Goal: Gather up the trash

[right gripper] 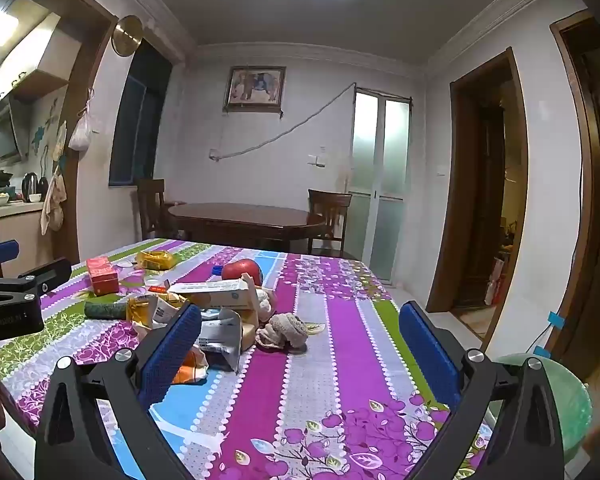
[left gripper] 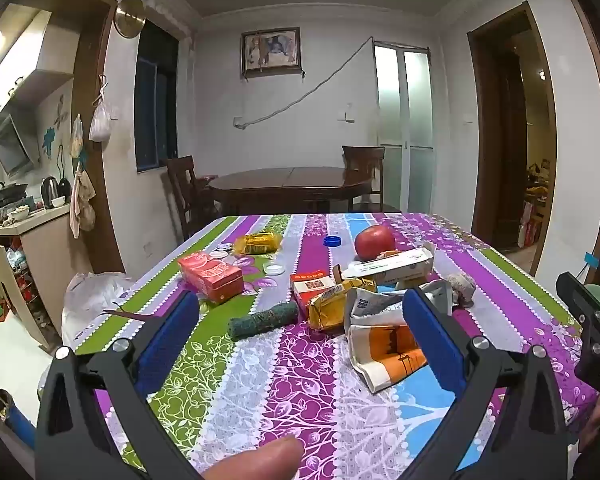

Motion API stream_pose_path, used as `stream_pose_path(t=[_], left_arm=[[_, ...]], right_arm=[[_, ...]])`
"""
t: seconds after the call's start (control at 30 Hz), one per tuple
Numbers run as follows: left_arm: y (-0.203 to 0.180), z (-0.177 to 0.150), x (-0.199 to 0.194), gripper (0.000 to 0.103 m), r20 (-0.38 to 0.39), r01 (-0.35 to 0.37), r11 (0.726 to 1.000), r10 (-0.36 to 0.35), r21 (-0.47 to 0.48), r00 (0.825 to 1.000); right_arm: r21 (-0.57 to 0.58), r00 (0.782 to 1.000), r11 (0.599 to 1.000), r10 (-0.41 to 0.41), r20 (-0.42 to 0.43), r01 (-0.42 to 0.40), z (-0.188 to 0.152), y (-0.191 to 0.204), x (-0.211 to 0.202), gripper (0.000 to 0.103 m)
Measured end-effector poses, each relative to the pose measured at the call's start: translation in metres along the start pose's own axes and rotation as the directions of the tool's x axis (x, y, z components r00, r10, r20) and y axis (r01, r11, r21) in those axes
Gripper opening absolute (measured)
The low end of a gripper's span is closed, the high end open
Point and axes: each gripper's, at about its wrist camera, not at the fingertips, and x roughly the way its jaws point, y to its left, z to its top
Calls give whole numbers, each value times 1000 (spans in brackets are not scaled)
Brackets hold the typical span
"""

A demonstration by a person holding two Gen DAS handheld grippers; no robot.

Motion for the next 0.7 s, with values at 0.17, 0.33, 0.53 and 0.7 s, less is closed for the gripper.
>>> stream_pose_path(t=[0.17,0.33,0.53,0.7], left_arm=[[0,0,-1,98,4,-3,1000,3,10,1000],[-5,-3,-2,98,29,-26,999,25,32,999],[-1,-8,13,98,-68,-22,999,24,26,997],[2,-11,13,98,-76,-33,999,35,26,996]], right_arm=[[1,1000,1000,2,9,-2,1,0,-1,99],[-7,1000,1000,4,3,-4,0,-1,-4,99],[-11,1000,1000,5,-6,-5,-5,2,-1,99],[-13,1000,1000,8,-12,-8,-6,2,0,99]])
